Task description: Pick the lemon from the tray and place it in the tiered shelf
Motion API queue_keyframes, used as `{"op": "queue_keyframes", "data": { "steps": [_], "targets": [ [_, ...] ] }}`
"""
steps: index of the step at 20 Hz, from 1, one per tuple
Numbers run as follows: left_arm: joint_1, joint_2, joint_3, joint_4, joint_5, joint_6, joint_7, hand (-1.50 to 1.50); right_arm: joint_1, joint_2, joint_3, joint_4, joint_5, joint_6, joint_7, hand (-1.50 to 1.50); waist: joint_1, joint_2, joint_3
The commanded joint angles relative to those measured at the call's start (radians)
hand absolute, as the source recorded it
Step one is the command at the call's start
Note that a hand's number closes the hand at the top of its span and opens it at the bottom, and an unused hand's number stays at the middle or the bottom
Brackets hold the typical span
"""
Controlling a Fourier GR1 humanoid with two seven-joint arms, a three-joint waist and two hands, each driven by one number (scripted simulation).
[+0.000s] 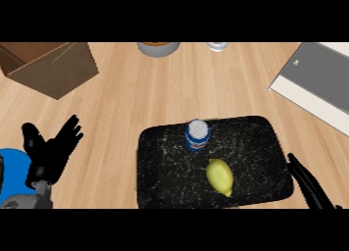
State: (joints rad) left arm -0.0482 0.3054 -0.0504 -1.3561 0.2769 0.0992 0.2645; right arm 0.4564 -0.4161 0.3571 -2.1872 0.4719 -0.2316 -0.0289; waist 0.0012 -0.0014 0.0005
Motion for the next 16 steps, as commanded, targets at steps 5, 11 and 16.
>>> {"op": "queue_keyframes", "data": {
  "steps": [5,11,16],
  "targets": [
    [0.066,-0.030,-0.004,-0.037,-0.033,-0.009,-0.015,0.00,-0.051,0.098,0.162,0.027,0.277,0.032,0.228,-1.50,-0.001,0.000,-0.001],
    [-0.007,-0.055,0.008,-0.003,-0.066,0.018,0.034,0.00,-0.134,0.214,0.195,0.079,0.411,0.028,0.374,-1.50,-0.002,0.001,-0.001],
    [0.102,-0.084,0.001,-0.055,-0.080,-0.010,-0.017,0.00,-0.085,0.220,0.190,0.175,0.436,-0.082,0.273,-1.50,-0.002,0.000,0.000]
  ]
}}
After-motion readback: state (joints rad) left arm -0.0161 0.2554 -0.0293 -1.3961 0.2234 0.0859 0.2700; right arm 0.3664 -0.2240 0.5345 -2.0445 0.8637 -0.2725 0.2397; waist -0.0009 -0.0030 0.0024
